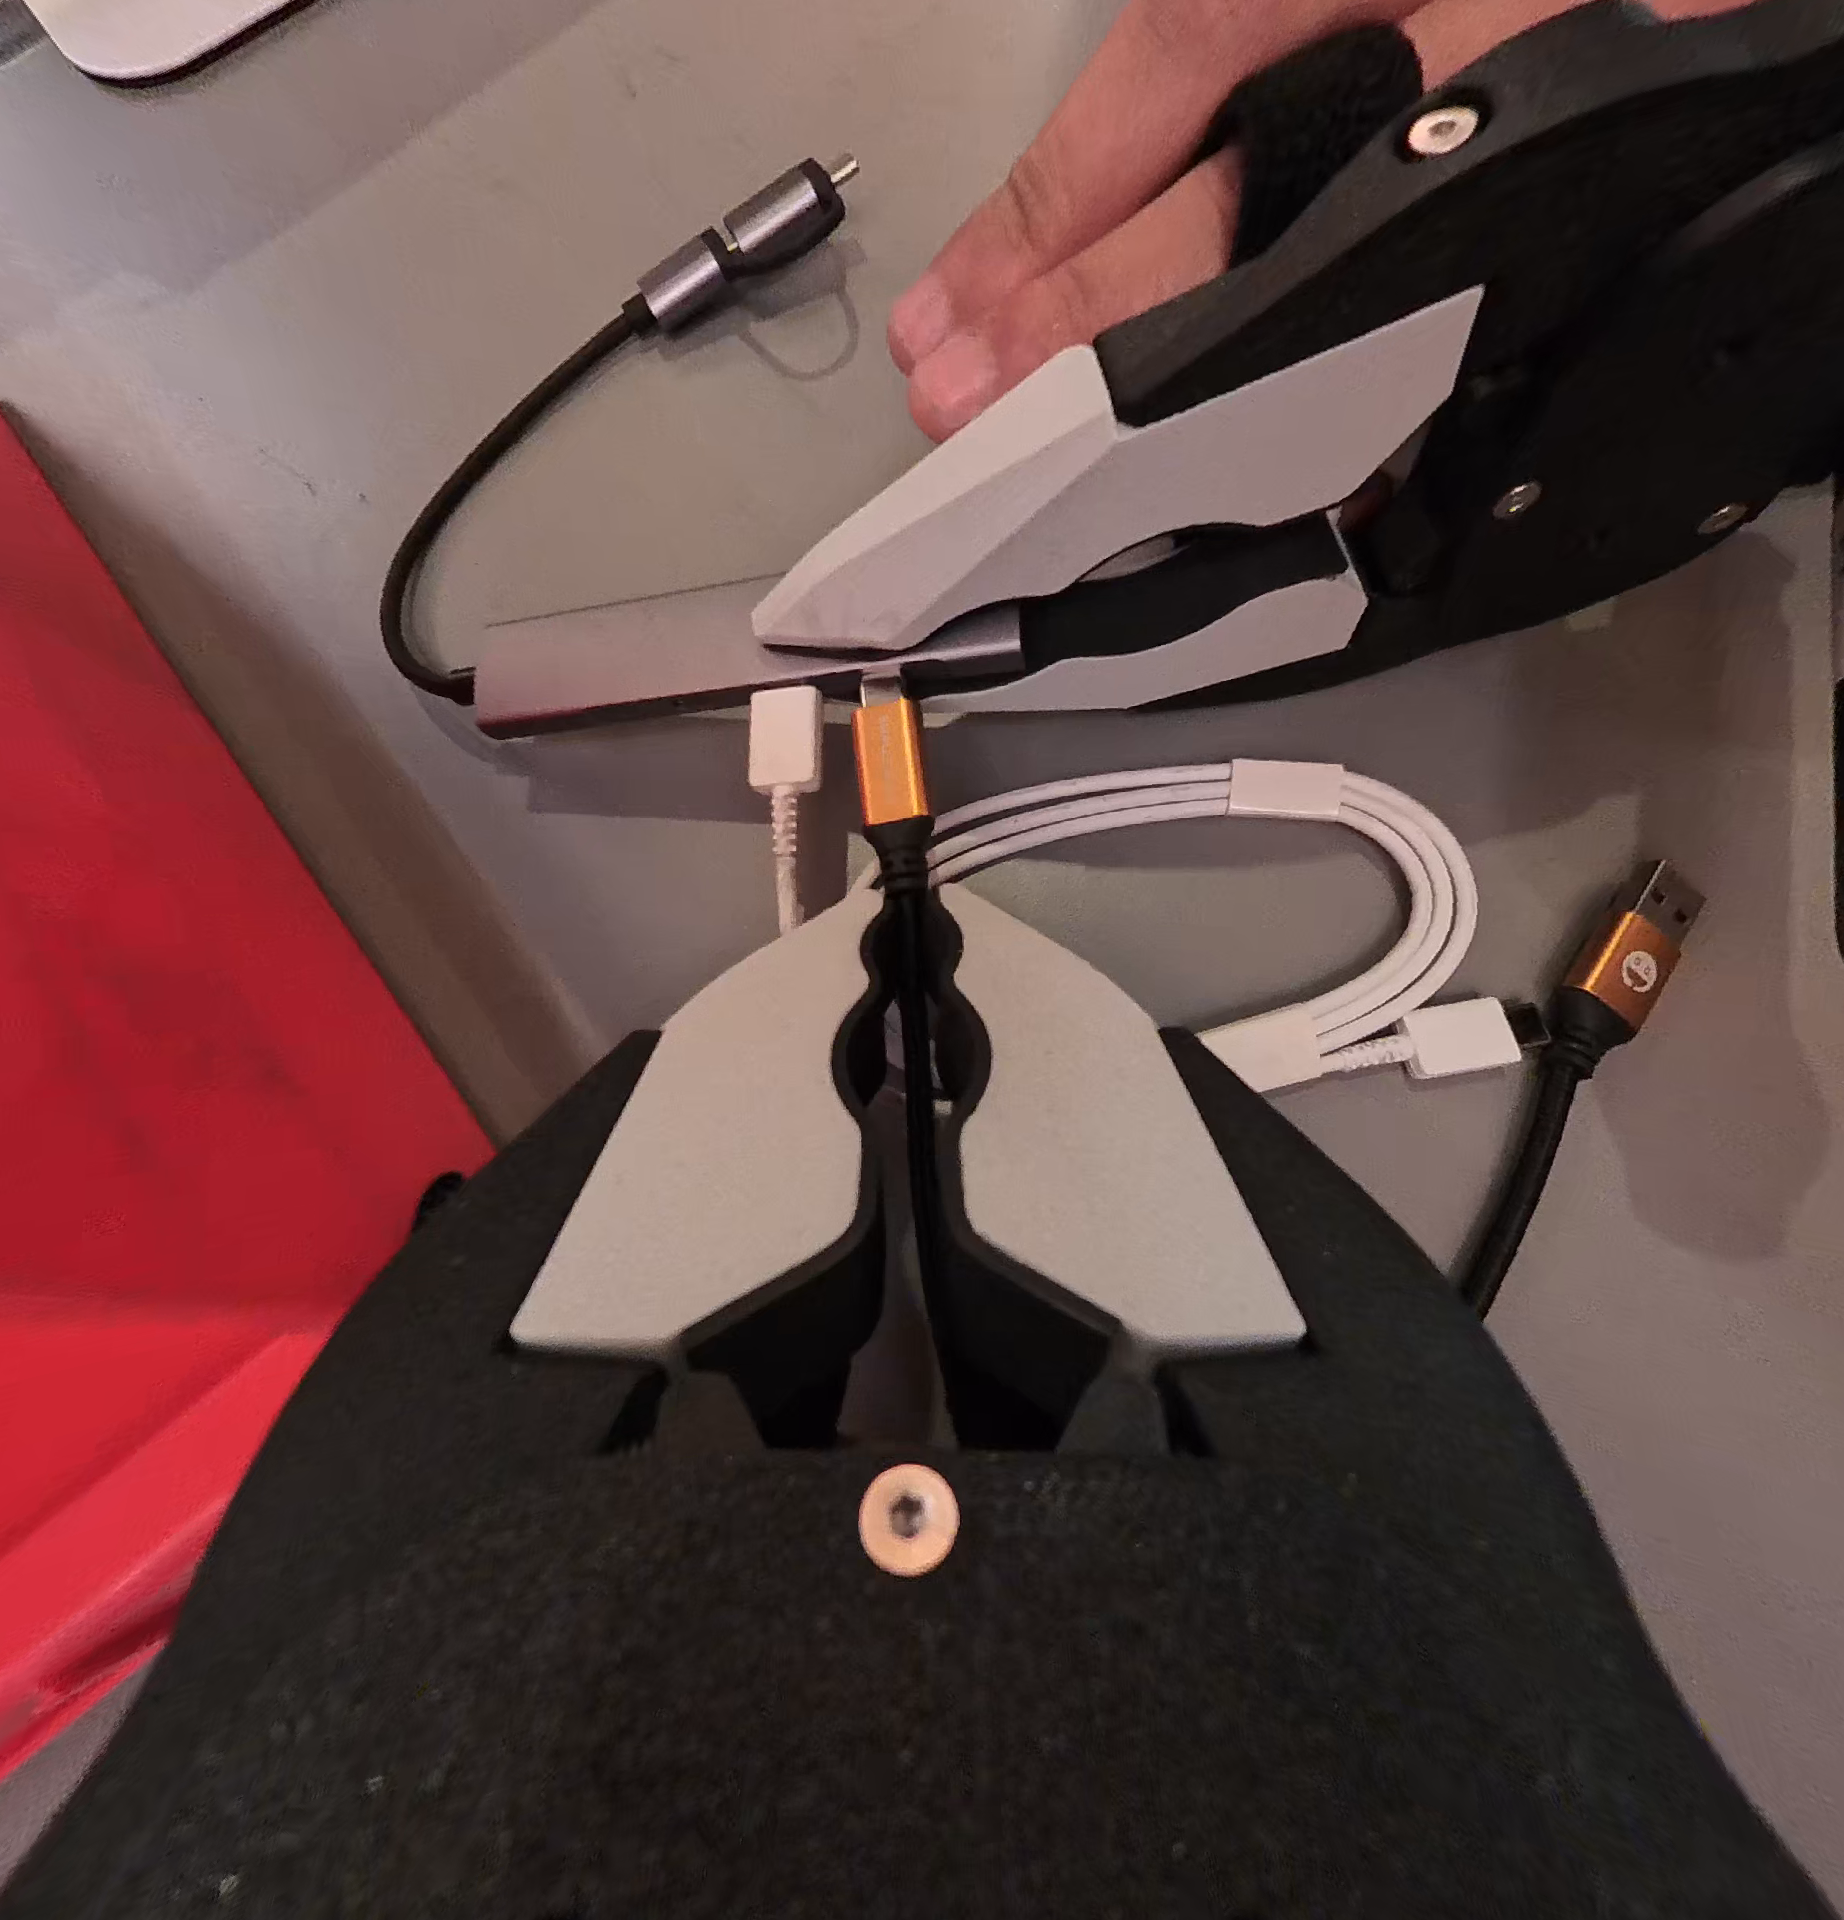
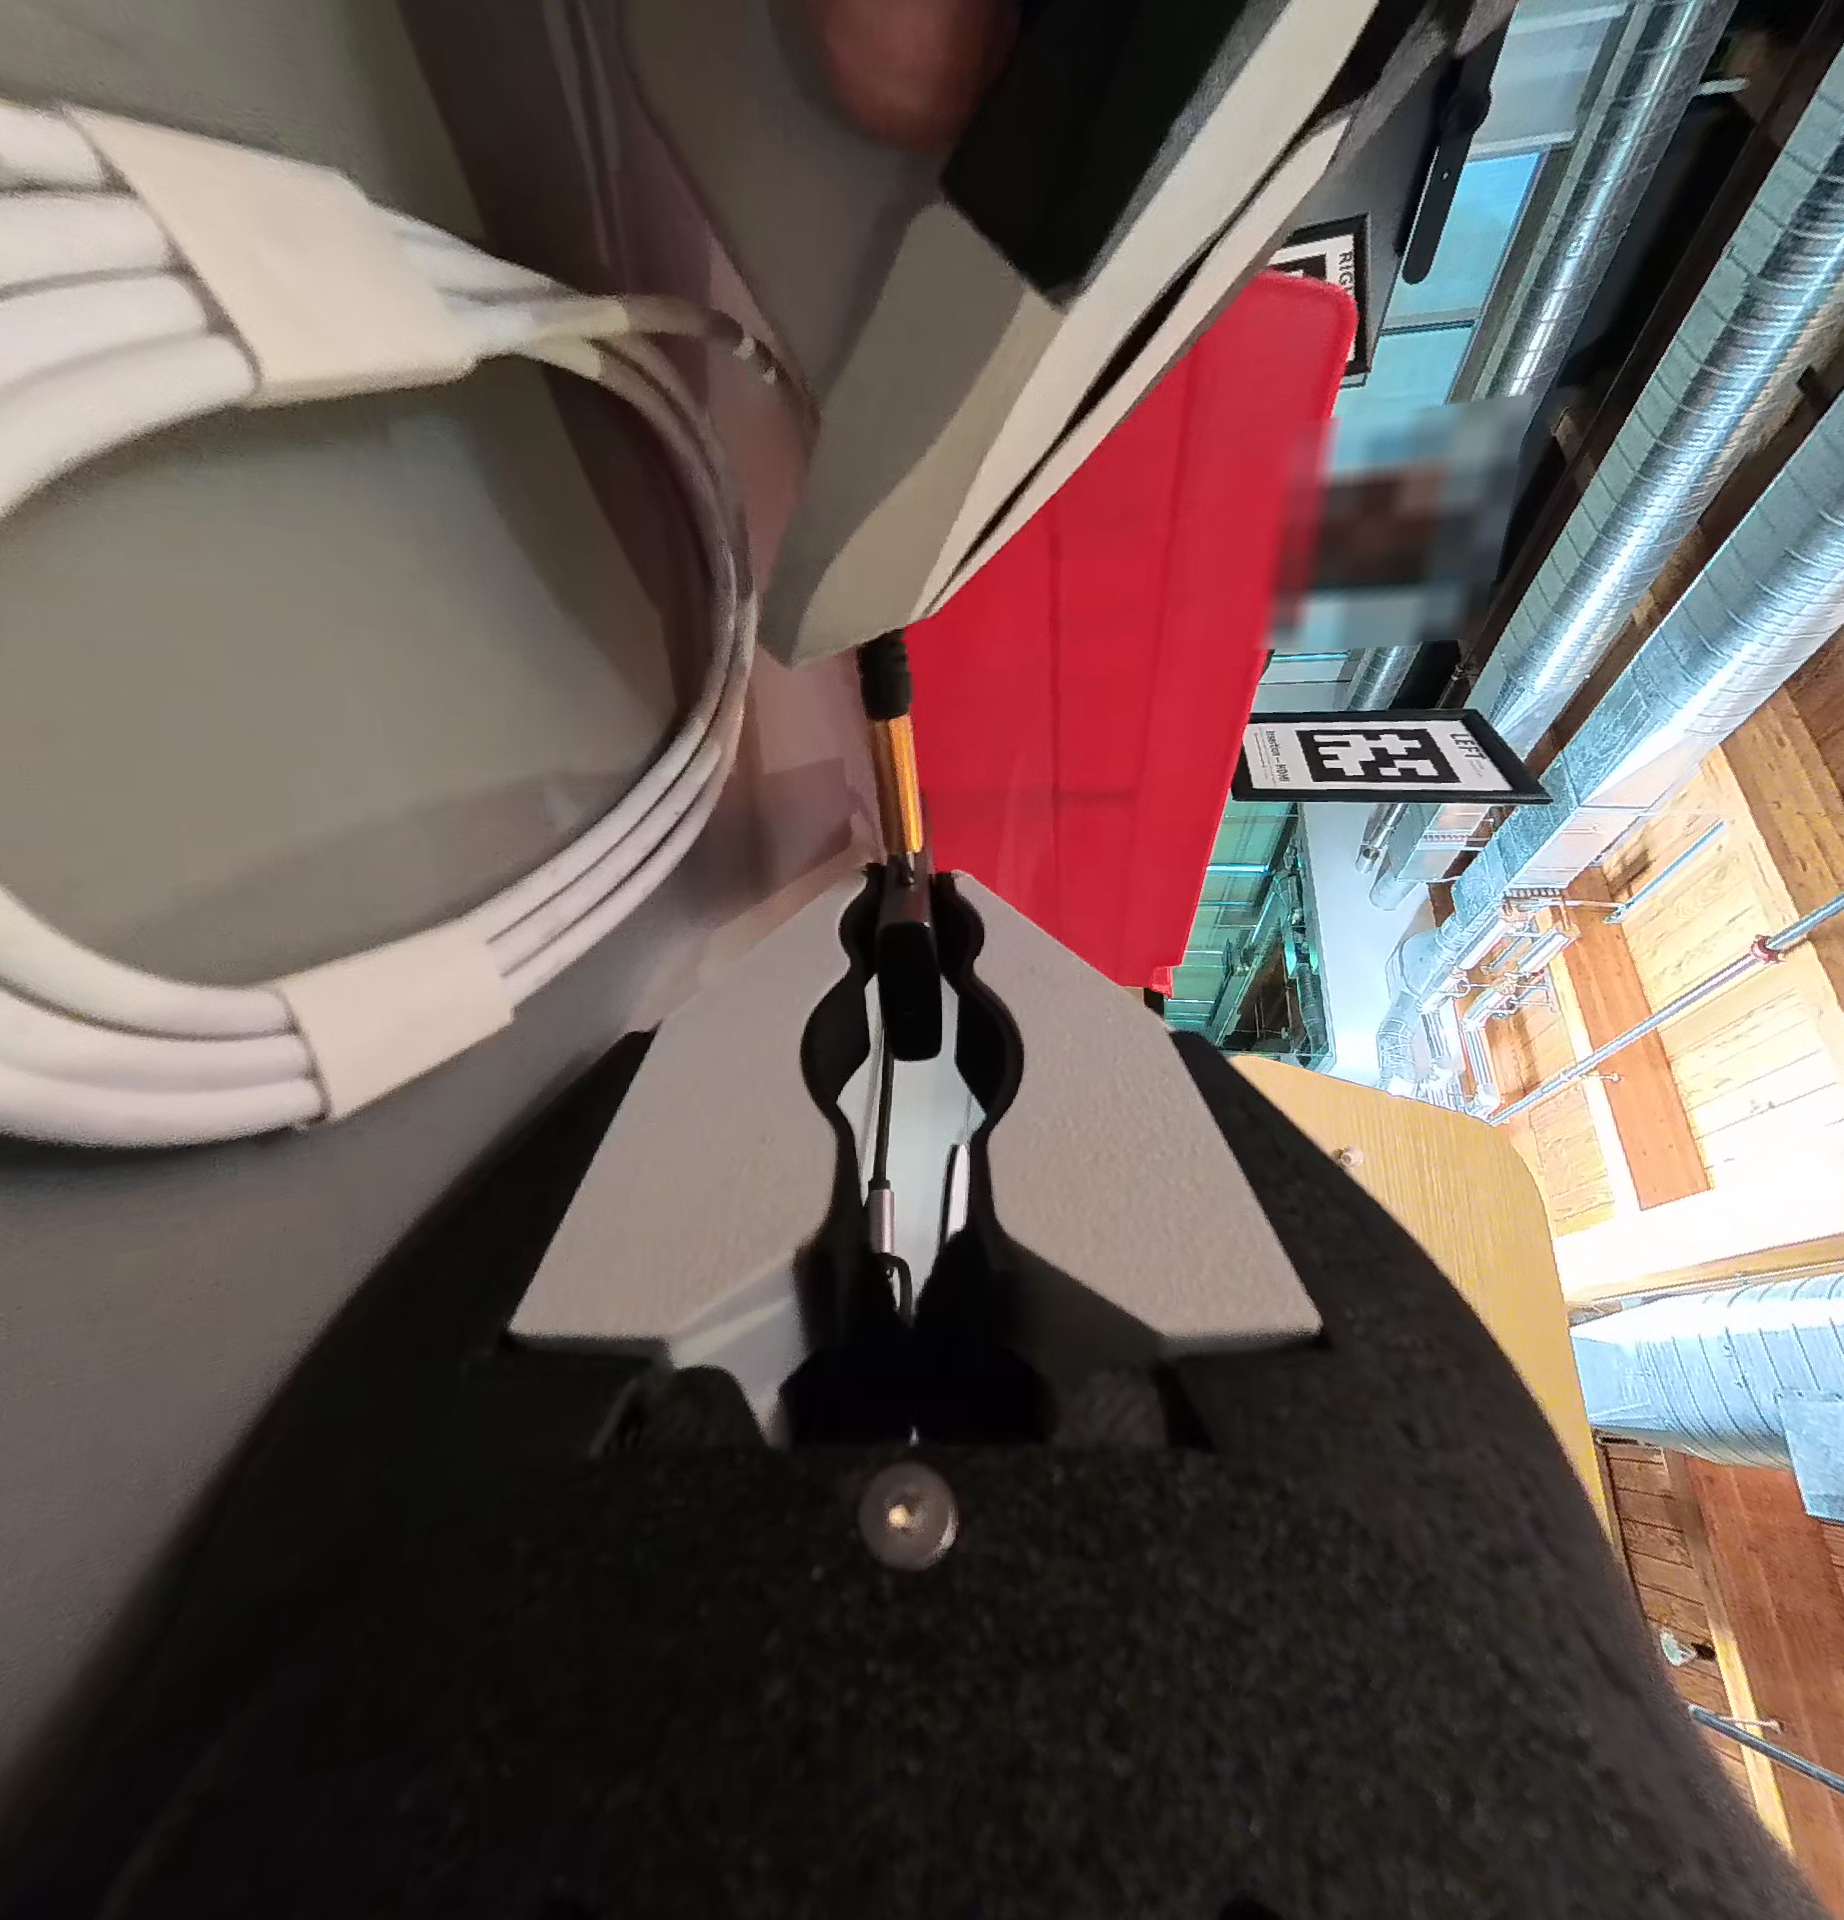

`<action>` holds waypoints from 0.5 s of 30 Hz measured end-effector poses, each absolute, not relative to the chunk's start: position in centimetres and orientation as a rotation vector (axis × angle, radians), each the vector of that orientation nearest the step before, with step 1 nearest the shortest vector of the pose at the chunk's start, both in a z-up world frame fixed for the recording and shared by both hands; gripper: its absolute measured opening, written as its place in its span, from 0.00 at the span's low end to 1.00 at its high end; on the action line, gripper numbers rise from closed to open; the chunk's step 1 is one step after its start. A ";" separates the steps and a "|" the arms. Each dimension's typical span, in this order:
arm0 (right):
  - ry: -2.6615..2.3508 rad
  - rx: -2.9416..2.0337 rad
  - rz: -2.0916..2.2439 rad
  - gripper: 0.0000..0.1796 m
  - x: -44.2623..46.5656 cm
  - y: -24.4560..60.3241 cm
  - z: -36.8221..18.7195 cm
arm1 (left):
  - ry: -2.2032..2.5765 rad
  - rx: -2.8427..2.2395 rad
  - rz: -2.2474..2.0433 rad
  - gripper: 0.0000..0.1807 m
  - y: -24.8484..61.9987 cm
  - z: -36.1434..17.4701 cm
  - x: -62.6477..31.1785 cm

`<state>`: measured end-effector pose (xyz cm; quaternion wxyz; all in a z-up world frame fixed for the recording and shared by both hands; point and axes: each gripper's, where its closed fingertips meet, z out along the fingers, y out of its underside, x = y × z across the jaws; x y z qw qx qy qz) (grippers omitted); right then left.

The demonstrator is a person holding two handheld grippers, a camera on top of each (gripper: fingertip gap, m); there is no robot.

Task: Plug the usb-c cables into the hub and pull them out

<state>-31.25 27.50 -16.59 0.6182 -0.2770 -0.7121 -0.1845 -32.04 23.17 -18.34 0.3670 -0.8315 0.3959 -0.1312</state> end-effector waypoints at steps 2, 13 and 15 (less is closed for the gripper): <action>-1.636 -0.635 -0.429 0.05 -31.2 27.5 -16.5 | 1.013 -2.136 -0.348 0.02 23.2 -18.3 -32.0; -1.641 -0.642 -0.399 0.05 -31.4 27.1 -16.4 | 1.000 -2.126 -0.404 0.01 23.1 -18.1 -31.8; -1.630 -0.653 -0.405 0.05 -31.3 27.2 -16.1 | 0.997 -2.116 -0.386 0.01 23.2 -18.0 -31.7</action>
